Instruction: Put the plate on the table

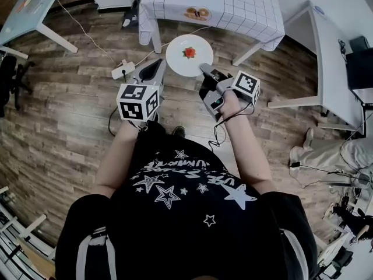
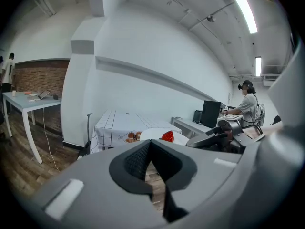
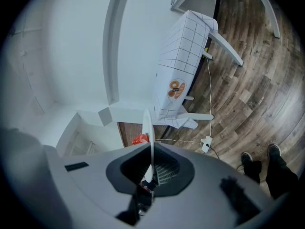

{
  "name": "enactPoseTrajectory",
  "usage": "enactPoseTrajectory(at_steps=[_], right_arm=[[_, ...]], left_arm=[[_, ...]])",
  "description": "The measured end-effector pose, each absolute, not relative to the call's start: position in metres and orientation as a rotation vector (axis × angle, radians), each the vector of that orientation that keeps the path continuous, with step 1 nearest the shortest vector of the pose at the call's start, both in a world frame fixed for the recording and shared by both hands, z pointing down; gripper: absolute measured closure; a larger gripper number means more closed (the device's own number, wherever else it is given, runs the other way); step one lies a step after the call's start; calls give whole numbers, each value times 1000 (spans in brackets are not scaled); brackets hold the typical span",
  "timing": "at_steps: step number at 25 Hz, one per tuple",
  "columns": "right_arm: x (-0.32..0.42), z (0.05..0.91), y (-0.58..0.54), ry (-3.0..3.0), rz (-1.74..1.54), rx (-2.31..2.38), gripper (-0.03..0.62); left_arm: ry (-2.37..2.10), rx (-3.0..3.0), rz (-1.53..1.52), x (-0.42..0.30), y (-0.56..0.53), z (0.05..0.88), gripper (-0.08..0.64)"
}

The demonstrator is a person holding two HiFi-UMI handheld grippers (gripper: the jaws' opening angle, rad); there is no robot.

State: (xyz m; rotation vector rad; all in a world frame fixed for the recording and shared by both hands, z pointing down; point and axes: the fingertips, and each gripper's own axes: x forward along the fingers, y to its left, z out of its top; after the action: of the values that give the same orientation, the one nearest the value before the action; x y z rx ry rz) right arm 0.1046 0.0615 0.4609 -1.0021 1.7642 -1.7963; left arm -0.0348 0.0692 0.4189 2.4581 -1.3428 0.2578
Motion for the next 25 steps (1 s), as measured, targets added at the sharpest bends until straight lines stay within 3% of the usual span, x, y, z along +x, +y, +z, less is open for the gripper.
enactPoseTrajectory(at_steps=[25], right_arm=[[115,445,54,1786,-1755,-993,572]], left_arm=[[-1376,2436,219,-36,65,416,551]])
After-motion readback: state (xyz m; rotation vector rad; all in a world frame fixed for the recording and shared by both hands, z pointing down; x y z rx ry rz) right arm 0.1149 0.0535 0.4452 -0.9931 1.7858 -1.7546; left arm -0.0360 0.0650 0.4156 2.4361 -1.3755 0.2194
